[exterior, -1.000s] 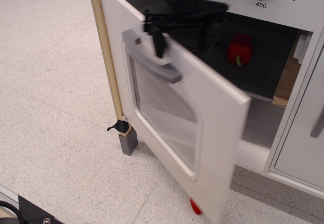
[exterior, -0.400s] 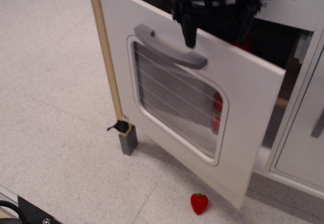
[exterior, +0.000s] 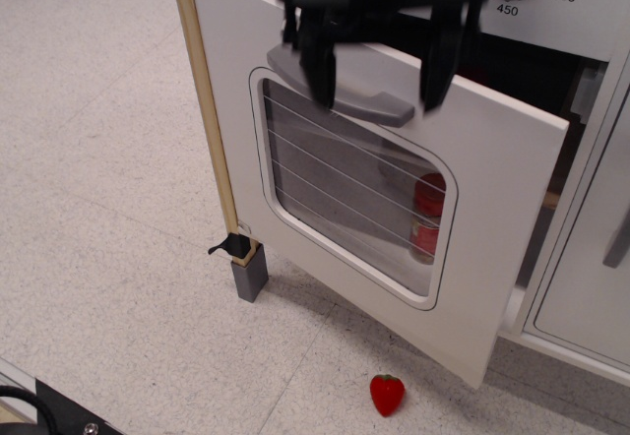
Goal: Close oven
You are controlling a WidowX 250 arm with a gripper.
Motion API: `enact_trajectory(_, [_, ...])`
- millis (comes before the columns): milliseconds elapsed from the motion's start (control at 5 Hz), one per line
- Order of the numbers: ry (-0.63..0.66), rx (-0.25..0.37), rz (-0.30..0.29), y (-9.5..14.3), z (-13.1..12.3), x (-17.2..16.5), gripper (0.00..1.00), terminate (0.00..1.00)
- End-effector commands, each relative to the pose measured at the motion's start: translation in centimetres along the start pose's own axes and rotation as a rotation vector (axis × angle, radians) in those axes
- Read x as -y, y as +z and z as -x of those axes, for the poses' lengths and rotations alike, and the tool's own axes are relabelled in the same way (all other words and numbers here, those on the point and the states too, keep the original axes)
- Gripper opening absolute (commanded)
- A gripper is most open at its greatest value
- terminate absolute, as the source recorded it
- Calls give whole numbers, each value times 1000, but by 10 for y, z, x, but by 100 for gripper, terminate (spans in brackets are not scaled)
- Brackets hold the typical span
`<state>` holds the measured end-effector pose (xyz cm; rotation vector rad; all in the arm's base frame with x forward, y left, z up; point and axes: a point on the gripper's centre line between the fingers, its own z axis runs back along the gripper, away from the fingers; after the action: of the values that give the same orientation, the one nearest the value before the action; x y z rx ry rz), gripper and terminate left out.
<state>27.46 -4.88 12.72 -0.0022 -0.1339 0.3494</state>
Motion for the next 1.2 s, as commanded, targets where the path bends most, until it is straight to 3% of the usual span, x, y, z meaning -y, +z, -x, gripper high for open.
enact_trajectory(0, [-203, 8, -4, -53, 4, 7, 100, 0])
enact_trajectory(200, [-251, 45, 12, -79, -3, 28, 100, 0])
enact_trajectory(400, [-250, 75, 52, -88, -18, 45, 100, 0])
enact_trajectory(600, [-263, 126, 103, -87, -27, 56, 100, 0])
enact_trajectory(1000, [-216, 207, 105, -94, -53, 72, 100, 0])
